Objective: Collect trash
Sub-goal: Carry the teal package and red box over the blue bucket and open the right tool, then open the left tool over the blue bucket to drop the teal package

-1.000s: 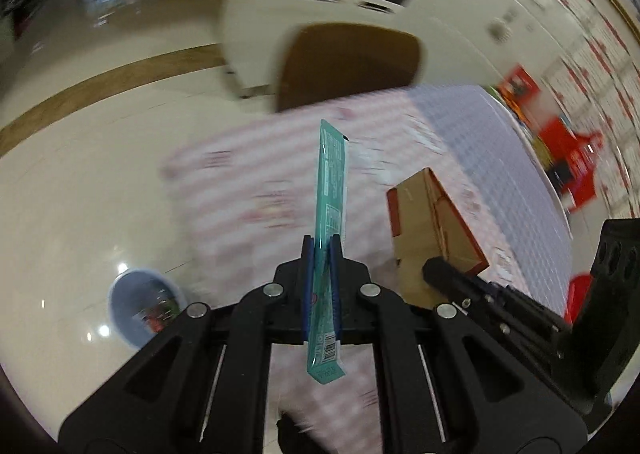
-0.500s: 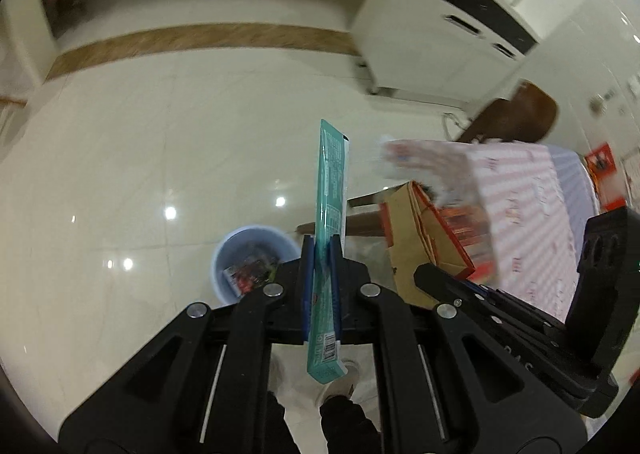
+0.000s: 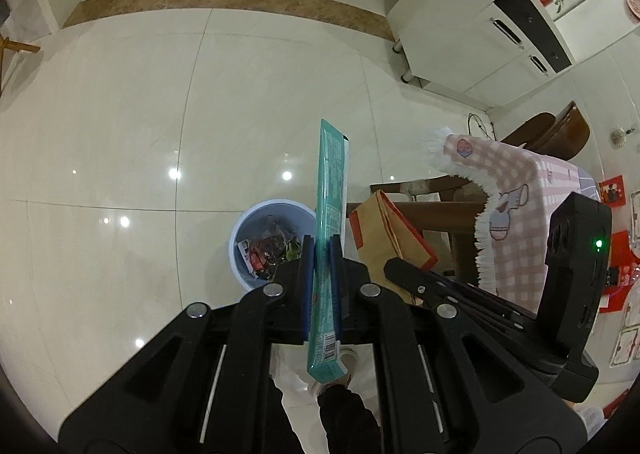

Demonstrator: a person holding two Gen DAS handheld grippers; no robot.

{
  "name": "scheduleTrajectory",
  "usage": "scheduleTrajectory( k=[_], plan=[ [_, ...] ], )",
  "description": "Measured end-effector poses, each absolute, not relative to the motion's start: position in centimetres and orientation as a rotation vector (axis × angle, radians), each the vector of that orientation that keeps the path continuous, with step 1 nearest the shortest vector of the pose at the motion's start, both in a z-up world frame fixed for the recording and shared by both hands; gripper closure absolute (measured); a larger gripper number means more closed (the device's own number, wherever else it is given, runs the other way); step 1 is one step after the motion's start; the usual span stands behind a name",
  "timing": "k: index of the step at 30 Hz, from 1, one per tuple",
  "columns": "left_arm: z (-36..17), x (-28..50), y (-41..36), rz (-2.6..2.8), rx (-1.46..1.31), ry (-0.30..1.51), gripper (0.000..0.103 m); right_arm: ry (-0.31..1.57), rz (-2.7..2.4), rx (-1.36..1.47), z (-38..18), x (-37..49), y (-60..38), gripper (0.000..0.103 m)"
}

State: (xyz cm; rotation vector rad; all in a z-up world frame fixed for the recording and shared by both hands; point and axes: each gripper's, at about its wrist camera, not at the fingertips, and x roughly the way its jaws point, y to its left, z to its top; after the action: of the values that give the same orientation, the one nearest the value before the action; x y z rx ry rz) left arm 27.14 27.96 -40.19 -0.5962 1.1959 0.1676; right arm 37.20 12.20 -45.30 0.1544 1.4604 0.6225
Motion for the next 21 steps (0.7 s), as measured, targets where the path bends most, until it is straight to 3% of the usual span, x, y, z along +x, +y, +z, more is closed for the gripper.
scheduleTrajectory(
  k=[3, 7, 13, 21],
  plan=[
    [-40.6, 27.2, 28.2, 0.165, -0.599, 1.206, 0.095, 1.478, 0.621, 0.174, -46.0, 37.3, 12.8, 0.079],
    [-40.9, 27.5, 28.4, 0.160, -0.596, 1.218, 0.095, 1.488, 0.593, 0.170, -46.3, 37.7, 12.8, 0.072],
    [-41.4, 27.9, 28.3, 0.151, -0.592, 1.239, 0.095, 1.479, 0.576, 0.164, -46.2, 37.9, 12.3, 0.064],
    [-41.9, 28.7, 27.4, 0.129, -0.574, 1.269, 0.095, 1.454, 0.519, 0.124, -45.3, 37.9, 10.3, 0.062]
  ],
)
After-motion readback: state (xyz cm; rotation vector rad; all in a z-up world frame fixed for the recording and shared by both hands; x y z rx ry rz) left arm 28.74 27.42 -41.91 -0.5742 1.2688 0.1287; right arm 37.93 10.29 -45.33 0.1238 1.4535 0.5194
